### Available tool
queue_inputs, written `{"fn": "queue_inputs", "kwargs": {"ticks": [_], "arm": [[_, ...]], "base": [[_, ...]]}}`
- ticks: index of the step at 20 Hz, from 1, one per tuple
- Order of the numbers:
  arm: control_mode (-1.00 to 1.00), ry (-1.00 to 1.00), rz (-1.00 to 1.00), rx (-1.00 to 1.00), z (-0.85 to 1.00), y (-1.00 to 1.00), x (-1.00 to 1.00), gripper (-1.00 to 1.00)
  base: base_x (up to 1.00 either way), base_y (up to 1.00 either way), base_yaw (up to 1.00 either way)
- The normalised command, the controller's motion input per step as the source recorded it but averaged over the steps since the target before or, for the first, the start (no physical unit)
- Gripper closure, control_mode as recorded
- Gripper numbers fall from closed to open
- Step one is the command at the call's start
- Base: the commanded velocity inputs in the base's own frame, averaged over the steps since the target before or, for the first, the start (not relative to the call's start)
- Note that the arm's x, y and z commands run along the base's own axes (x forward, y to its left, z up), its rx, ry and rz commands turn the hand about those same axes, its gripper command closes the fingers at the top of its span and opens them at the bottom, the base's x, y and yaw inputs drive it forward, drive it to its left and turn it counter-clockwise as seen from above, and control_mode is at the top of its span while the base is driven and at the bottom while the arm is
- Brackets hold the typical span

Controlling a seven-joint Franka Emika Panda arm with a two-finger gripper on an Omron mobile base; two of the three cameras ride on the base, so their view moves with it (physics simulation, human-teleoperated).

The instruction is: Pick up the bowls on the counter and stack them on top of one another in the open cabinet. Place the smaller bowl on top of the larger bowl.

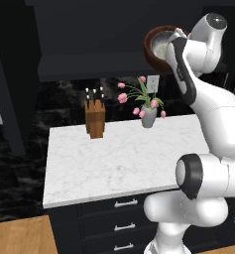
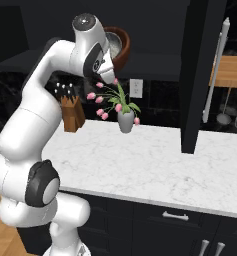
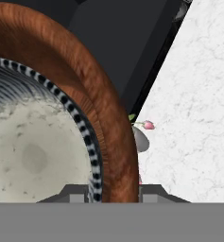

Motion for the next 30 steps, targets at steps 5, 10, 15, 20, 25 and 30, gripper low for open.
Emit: {"fn": "queue_inputs", "kwargs": {"ticks": [5, 10, 15, 20, 25, 30], "arm": [[-1.00, 0.01, -0.07, 0.02, 0.00, 0.06, 0.82, 1.00], [-1.00, 0.00, -0.04, 0.01, -0.07, 0.02, 0.69, -1.00], [-1.00, 0.00, 0.00, 0.00, 0.00, 0.00, 0.11, -1.00], [-1.00, -0.10, 0.00, 0.01, 0.00, -0.02, -0.51, -1.00], [-1.00, -0.29, -0.04, 0.13, -0.01, -0.25, -1.00, -1.00], [-1.00, -0.14, -0.11, 0.06, -0.74, -0.34, -1.00, -1.00]], "base": [[0.00, 0.00, 0.00], [0.00, 0.00, 0.00], [0.00, 0.00, 0.00], [0.00, 0.00, 0.00], [0.00, 0.00, 0.00], [0.00, 0.00, 0.00]]}}
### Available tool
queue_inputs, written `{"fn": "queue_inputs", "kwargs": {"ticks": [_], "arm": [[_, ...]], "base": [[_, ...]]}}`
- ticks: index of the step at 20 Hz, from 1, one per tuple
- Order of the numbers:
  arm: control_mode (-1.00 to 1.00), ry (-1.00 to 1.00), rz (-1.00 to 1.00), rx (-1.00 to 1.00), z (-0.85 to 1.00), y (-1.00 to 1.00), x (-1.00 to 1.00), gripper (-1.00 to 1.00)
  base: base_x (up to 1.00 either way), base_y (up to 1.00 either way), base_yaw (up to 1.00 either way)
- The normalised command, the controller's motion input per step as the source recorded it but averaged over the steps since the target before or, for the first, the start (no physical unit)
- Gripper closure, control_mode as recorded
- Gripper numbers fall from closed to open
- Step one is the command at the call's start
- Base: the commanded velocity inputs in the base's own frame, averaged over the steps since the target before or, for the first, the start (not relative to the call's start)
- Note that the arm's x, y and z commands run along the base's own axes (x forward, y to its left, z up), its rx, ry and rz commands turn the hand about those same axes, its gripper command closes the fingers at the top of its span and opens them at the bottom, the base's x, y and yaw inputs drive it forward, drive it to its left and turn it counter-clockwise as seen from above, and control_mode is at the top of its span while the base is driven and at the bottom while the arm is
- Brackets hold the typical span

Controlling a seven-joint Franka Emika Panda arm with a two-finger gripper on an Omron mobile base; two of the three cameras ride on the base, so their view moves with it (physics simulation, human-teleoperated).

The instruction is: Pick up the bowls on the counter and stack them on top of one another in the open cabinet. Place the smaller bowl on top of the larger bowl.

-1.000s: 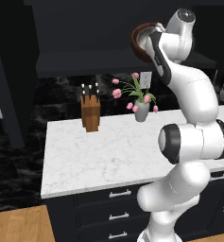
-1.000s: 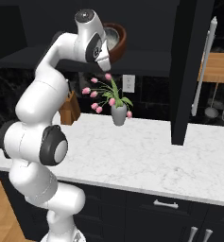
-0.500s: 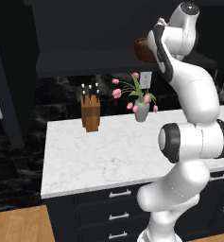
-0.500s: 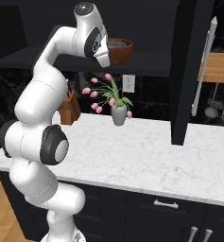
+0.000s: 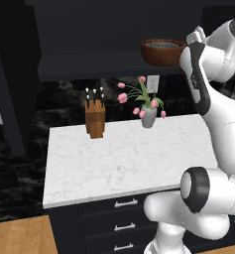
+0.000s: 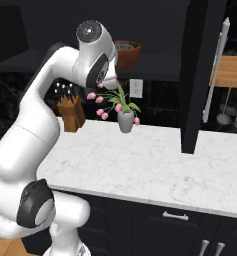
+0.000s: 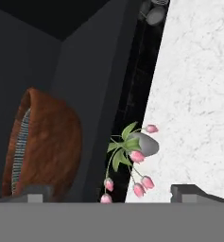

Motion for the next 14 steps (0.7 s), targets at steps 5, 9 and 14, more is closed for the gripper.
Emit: {"fn": "queue_inputs", "kwargs": {"ticks": [5, 9, 14], "arm": [[-1.00, -0.01, -0.09, -0.05, -1.00, -0.10, -1.00, -1.00], [-1.00, 0.00, -0.03, -0.18, -1.00, -0.01, -1.00, -1.00], [-1.00, -0.08, -0.02, -0.07, -1.00, -0.27, -1.00, -1.00]], "base": [[0.00, 0.00, 0.00], [0.00, 0.00, 0.00], [0.00, 0.00, 0.00]]}}
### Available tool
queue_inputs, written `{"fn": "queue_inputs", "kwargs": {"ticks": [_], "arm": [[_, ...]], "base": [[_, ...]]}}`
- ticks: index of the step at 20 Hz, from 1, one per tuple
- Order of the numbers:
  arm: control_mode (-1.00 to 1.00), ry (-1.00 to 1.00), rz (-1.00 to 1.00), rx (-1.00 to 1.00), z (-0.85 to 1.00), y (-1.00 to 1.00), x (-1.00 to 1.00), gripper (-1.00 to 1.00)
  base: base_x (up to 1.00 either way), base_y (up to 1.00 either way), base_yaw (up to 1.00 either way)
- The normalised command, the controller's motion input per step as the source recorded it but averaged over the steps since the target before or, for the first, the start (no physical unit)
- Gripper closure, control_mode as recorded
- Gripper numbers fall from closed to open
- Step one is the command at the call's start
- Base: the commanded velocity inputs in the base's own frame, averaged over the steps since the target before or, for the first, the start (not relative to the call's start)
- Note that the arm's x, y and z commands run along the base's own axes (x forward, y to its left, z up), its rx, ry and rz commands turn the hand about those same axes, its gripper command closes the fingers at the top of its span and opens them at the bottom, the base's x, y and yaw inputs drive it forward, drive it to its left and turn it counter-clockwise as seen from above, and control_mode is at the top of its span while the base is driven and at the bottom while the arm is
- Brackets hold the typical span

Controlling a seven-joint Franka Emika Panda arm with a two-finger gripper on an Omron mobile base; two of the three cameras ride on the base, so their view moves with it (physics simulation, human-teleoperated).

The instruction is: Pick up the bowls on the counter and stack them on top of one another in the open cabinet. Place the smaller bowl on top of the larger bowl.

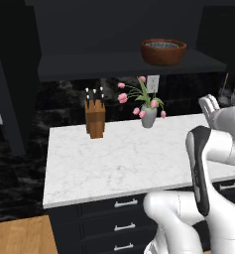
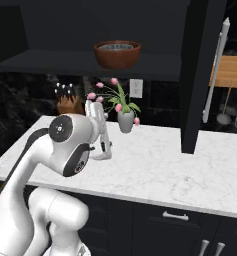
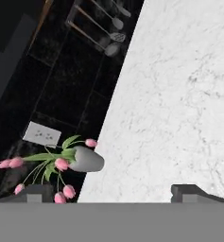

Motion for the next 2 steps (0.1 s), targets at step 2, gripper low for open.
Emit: {"fn": "queue_inputs", "kwargs": {"ticks": [2], "arm": [[-1.00, -0.29, -0.06, 0.23, -0.56, -0.79, -1.00, -1.00]], "base": [[0.00, 0.00, 0.00]]}}
